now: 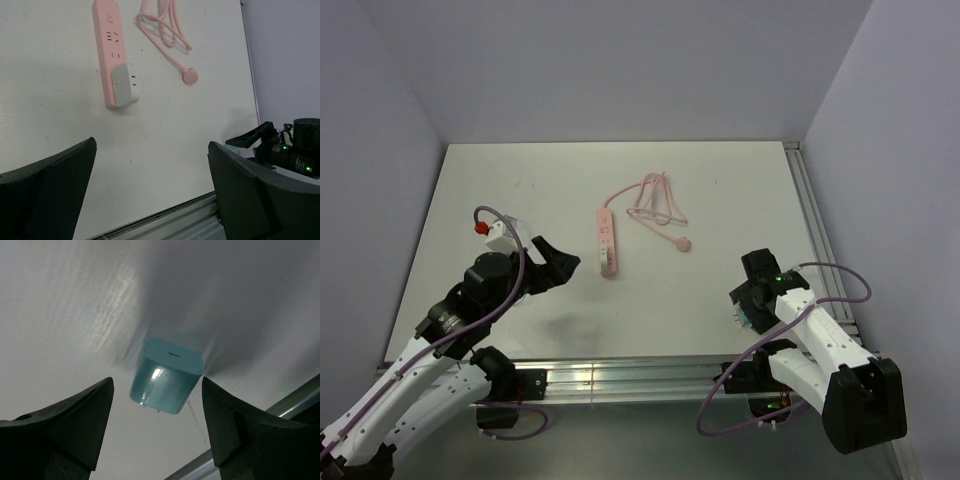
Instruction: Insert the plug
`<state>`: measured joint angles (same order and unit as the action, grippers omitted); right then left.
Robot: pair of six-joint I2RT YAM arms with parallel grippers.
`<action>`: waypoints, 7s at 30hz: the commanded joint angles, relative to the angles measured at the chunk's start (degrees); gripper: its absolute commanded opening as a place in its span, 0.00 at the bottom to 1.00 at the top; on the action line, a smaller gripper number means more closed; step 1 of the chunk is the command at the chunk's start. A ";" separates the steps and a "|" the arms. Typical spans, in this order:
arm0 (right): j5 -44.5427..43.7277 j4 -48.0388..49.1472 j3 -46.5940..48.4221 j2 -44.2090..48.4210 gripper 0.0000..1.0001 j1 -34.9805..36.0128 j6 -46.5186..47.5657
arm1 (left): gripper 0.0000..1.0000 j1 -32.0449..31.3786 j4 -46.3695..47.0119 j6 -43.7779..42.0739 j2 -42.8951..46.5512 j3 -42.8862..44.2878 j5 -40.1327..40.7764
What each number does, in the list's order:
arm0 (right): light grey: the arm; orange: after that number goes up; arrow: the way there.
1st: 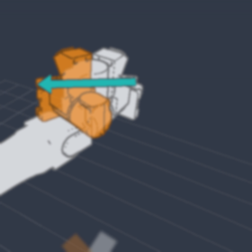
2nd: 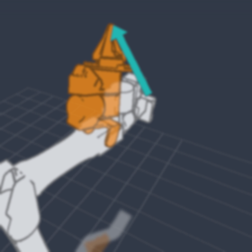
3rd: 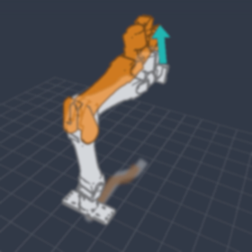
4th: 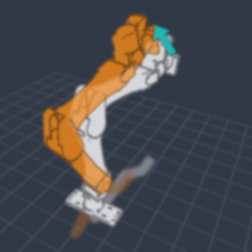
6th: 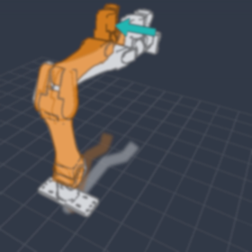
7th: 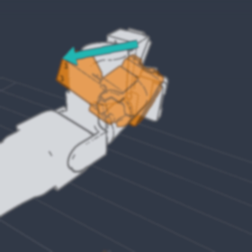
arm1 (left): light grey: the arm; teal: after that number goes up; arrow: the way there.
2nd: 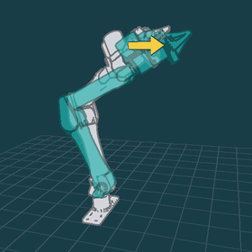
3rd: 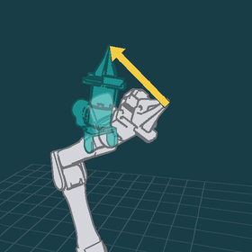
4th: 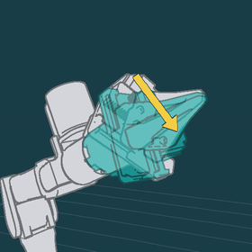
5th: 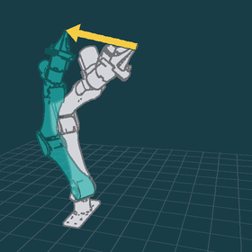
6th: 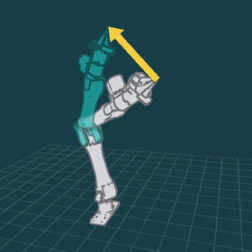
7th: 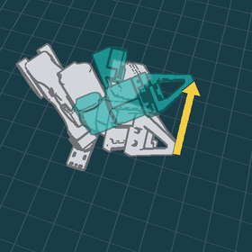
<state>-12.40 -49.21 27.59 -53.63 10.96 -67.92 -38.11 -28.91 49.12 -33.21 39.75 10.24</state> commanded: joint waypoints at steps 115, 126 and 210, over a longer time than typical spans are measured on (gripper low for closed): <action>35.87 43.41 23.03 -7.81 0.00 38.52 45.42 | 0.39 -5.05 31.63 3.61 -20.40 -1.16 -31.16; 34.73 39.11 23.56 -7.64 0.60 38.78 47.70 | 0.00 -5.22 32.33 3.17 -20.14 -1.87 -32.04; 68.74 41.48 21.80 -6.40 0.00 28.15 44.36 | 0.44 -5.05 24.17 -11.94 -17.94 5.33 -49.62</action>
<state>57.10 -5.41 45.98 -59.44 38.72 -26.26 -43.00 -1.58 39.94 -51.07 41.74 -38.30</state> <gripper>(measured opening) 0.354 0.429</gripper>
